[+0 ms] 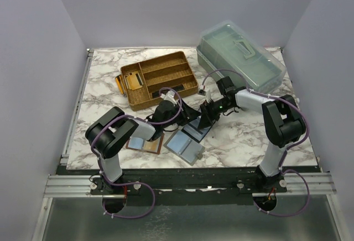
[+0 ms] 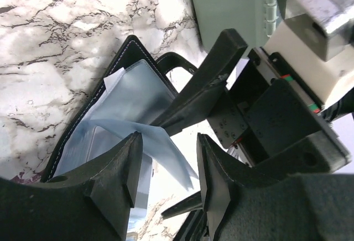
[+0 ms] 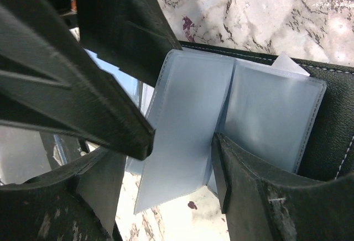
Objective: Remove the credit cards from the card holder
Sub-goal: Pick up the card holder from the center of the board.
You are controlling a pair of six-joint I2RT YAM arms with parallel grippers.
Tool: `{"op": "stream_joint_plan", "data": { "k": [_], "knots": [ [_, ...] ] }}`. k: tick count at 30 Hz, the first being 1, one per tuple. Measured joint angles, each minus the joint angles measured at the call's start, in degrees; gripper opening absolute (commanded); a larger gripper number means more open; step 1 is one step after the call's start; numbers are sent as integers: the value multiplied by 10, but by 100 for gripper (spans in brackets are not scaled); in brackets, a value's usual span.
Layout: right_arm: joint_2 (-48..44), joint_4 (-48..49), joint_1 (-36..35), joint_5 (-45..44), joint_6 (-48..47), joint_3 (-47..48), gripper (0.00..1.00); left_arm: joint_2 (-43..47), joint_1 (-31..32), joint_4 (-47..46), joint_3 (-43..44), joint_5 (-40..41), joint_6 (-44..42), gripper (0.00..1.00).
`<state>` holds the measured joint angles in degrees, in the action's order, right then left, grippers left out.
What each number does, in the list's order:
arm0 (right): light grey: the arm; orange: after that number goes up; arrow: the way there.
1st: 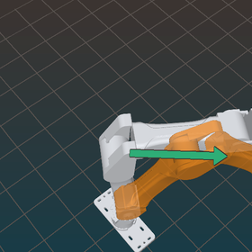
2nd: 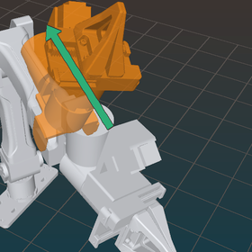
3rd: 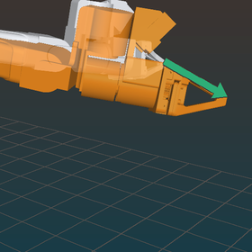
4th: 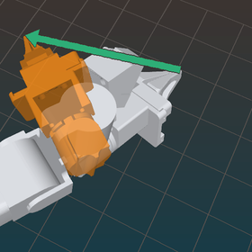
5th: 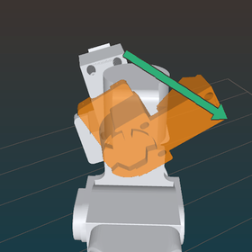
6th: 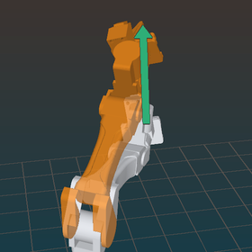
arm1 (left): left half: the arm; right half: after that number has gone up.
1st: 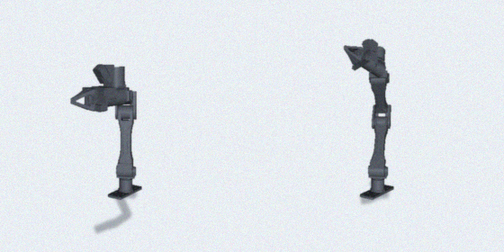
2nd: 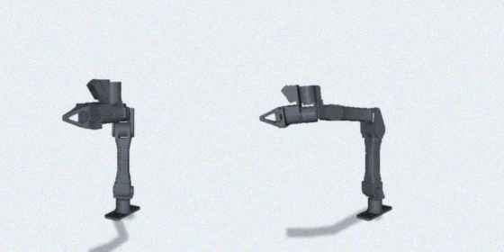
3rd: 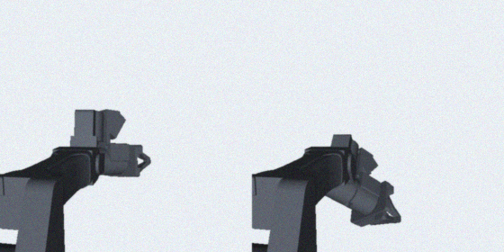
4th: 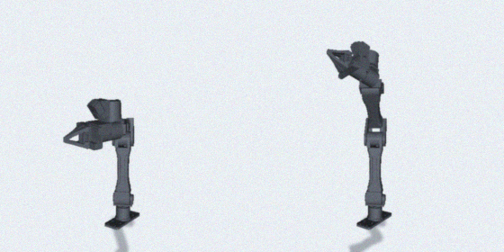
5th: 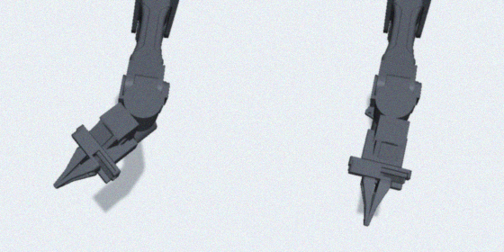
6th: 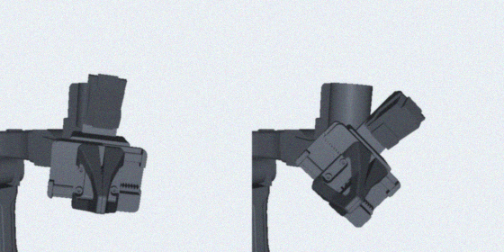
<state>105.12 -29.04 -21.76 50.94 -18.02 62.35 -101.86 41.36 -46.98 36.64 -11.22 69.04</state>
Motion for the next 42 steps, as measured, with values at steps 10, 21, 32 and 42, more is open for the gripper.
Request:
{"op": "stream_joint_plan", "data": {
  "k": [10,21,32,42],
  "knots": [
    [1,2,15,18,21,2,38,-19,0,-1,16,-8,3,50],
    [3,15,21,-14,37,2,3,31,-1,-5,-25,17,-6,57],
    [3,19,31,44,54,2,0,165,-1,-14,-121,28,-17,65],
    [-5,29,46,123,71,-2,0,180,0,-15,-156,24,-7,67]
  ]
}}
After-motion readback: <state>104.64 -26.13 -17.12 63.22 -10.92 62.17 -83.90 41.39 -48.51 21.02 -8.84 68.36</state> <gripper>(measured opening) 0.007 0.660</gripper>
